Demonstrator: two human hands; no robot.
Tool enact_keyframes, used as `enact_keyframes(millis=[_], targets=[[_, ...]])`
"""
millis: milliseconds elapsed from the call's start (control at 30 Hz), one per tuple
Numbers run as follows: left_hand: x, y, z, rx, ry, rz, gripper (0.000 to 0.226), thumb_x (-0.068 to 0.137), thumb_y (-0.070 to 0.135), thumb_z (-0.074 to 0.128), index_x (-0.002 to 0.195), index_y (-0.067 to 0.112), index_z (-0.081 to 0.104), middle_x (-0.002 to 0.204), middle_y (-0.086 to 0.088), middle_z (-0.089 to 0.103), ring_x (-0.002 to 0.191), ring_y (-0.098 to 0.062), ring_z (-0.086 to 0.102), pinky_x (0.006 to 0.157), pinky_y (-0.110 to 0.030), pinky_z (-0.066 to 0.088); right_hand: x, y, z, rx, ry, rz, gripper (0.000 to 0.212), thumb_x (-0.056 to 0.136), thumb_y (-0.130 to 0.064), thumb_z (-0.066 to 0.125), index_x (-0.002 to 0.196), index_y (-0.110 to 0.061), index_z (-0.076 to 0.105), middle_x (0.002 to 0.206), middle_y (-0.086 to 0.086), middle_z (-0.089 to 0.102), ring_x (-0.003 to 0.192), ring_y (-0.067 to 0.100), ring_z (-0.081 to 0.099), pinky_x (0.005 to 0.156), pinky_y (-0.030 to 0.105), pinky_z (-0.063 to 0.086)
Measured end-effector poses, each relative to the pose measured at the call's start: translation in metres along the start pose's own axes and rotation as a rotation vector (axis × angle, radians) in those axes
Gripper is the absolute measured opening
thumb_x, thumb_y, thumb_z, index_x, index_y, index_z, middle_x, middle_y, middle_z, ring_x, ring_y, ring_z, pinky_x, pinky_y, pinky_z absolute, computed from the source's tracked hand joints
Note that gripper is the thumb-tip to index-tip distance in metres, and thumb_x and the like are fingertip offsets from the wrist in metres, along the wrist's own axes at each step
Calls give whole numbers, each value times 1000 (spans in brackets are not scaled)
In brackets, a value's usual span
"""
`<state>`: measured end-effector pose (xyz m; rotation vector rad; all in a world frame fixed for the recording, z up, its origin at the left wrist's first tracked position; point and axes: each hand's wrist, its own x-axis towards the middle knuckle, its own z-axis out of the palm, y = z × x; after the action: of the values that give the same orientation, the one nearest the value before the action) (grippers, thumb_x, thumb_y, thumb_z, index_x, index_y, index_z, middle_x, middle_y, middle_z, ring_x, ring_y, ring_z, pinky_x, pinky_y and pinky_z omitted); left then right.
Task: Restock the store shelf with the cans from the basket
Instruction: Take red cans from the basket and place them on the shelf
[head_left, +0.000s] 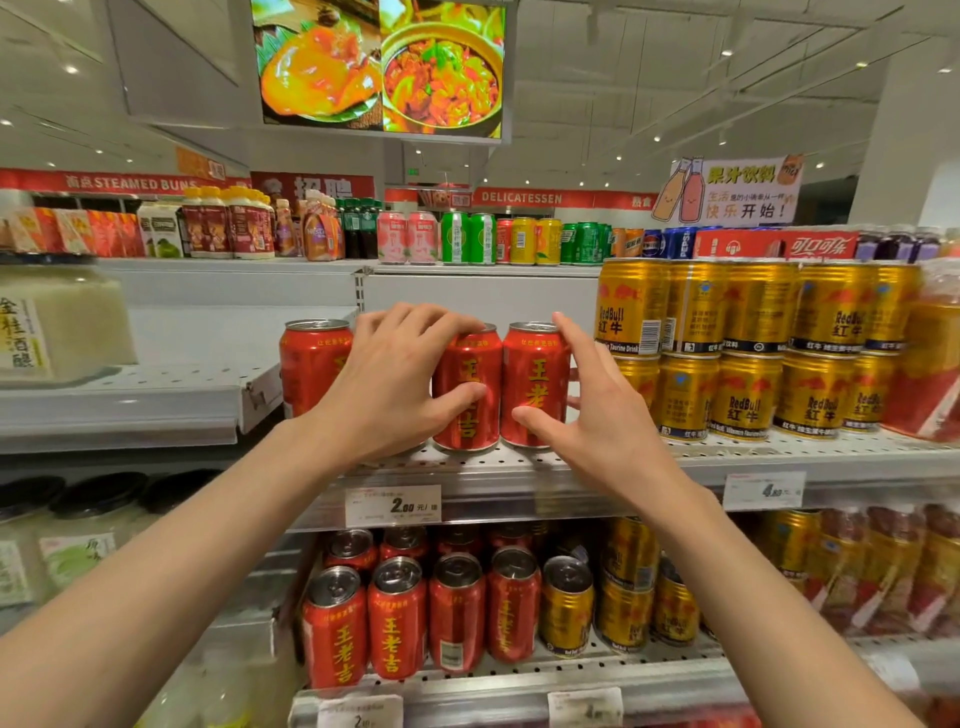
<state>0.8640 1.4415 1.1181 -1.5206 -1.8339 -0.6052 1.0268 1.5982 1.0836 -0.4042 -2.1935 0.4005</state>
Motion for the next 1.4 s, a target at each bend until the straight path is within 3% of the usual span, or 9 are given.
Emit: enact_keyframes(millis=[267, 400, 467, 567, 700, 967, 1100, 1267, 1400], targets=[[-2, 3, 4, 16, 32, -23, 58, 86, 59, 57, 137, 32, 53, 128, 6, 61, 123, -18, 51, 107, -43, 29, -5, 1, 1, 107, -47, 33, 103, 86, -43, 78, 162, -37, 10, 157, -3, 40, 133, 18, 53, 107, 42, 51], [-4, 4, -2, -89, 52, -33, 57, 87, 55, 58, 137, 27, 56, 129, 3, 63, 125, -19, 51, 114, -44, 27, -18, -4, -10, 263, -60, 124, 88, 88, -39, 76, 159, -32, 25, 159, -7, 39, 141, 11, 42, 115, 41, 43], [-9, 8, -8, -180, 118, -50, 52, 88, 49, 61, 133, 22, 60, 128, 2, 64, 124, -18, 52, 116, -47, 30, -32, -9, -19, 326, -23, 173, 75, 90, -36, 75, 153, -30, 36, 151, -8, 47, 134, 5, 47, 110, 30, 46], [-28, 23, -18, -359, 242, -95, 41, 90, 37, 65, 126, 17, 63, 119, 9, 62, 115, -14, 56, 103, -31, 42, -63, -14, -35, 395, 54, 266, 52, 92, -37, 73, 139, -29, 51, 128, -12, 64, 115, -2, 60, 89, 14, 53], [-69, 53, -21, -680, 292, -255, 22, 94, 22, 70, 114, 18, 64, 107, 8, 68, 99, -8, 65, 86, -20, 52, -120, -7, -49, 499, 146, 420, 28, 94, -30, 72, 121, -28, 64, 105, -1, 73, 101, 15, 71, 87, 32, 59], [-163, 130, 33, -1216, 112, -570, 18, 93, 14, 71, 108, 22, 67, 93, -3, 74, 87, -24, 71, 78, -34, 57, -272, 13, -78, 490, 223, 784, 20, 94, -26, 69, 114, -24, 69, 92, 4, 77, 91, 11, 74, 74, 21, 55], [-205, 184, 60, -1304, -42, -664, 16, 94, 13, 68, 106, 23, 67, 95, -5, 73, 85, -20, 71, 79, -33, 58, -348, 28, -95, 475, 317, 950, 16, 92, -24, 71, 108, -22, 72, 89, 2, 78, 87, 11, 74, 80, 27, 54], [-238, 258, 90, -1376, -218, -748, 17, 92, 8, 69, 103, 21, 67, 93, -12, 73, 82, -23, 70, 79, -38, 57, -430, 56, -127, 467, 429, 1119, 13, 97, -13, 67, 109, -14, 69, 82, 4, 76, 74, 13, 70, 68, 25, 57], [-244, 320, 110, -1368, -288, -744, 19, 93, 4, 68, 102, 21, 67, 89, -11, 72, 75, -13, 69, 72, -28, 58, -486, 88, -169, 441, 472, 1203, 14, 98, -13, 65, 112, -13, 69, 90, 12, 75, 75, 17, 68, 68, 26, 56]])
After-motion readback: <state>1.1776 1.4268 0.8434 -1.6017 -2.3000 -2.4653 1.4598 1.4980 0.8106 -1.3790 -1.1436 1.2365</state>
